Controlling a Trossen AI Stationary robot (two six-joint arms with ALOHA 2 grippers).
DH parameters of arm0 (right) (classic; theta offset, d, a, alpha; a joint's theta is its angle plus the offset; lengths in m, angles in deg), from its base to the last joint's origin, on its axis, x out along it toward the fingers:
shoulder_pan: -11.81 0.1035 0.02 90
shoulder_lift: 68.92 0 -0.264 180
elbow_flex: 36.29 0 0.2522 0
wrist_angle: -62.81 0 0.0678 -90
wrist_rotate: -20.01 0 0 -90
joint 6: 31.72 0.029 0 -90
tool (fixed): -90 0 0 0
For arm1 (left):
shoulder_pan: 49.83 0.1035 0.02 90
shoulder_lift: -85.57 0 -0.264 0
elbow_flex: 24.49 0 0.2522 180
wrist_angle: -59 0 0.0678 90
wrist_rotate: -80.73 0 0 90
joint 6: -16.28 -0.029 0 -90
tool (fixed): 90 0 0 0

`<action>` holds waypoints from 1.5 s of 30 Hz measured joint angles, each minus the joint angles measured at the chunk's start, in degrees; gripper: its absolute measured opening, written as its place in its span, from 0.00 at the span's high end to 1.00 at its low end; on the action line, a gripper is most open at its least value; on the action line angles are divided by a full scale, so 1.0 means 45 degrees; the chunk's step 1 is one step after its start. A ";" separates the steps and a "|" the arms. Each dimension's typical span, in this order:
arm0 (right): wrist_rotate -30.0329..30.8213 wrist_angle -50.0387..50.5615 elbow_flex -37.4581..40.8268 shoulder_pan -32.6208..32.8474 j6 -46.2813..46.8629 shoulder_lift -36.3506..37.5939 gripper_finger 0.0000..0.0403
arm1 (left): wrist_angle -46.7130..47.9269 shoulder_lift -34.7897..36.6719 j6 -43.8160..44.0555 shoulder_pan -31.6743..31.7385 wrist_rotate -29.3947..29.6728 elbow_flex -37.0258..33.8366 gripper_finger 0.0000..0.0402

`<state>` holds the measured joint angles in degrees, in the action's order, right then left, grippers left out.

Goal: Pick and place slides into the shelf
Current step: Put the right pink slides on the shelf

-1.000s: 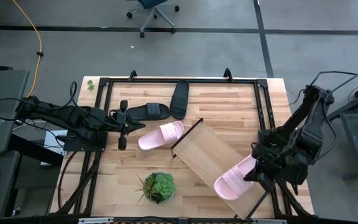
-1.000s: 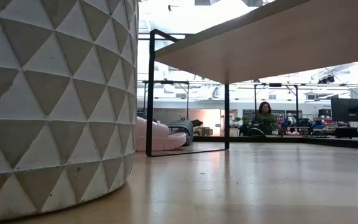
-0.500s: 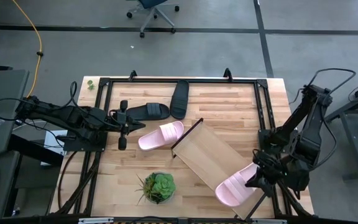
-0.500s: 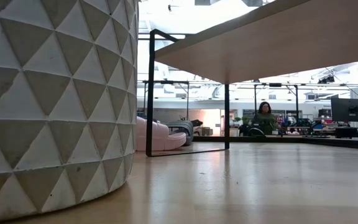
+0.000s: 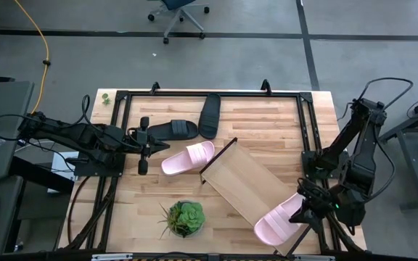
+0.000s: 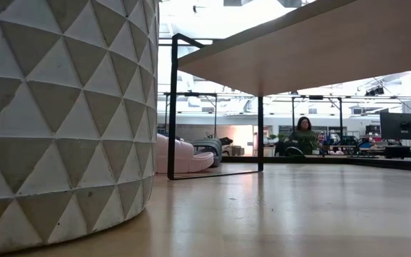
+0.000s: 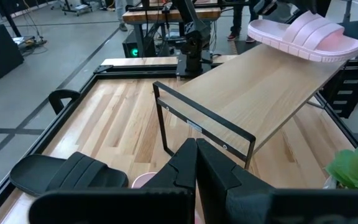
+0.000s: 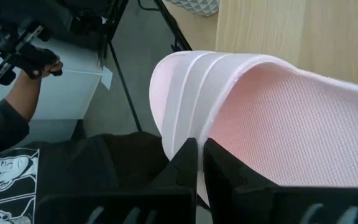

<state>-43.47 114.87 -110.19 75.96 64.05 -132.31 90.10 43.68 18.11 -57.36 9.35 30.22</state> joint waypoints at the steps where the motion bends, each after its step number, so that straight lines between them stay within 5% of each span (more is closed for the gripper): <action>1: 0.0000 0.0000 0.0000 0.0024 0.0005 0.0000 1.00 | 0.0000 0.0000 0.0005 0.0000 0.0000 0.0000 1.00; 45: -0.1060 -0.0258 0.0000 0.0255 0.0729 -0.1001 1.00 | 0.0087 0.0000 0.0034 0.0000 0.0010 0.0000 1.00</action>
<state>-48.24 113.71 -110.19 77.11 67.33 -136.81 90.49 43.68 18.26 -57.36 9.39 30.22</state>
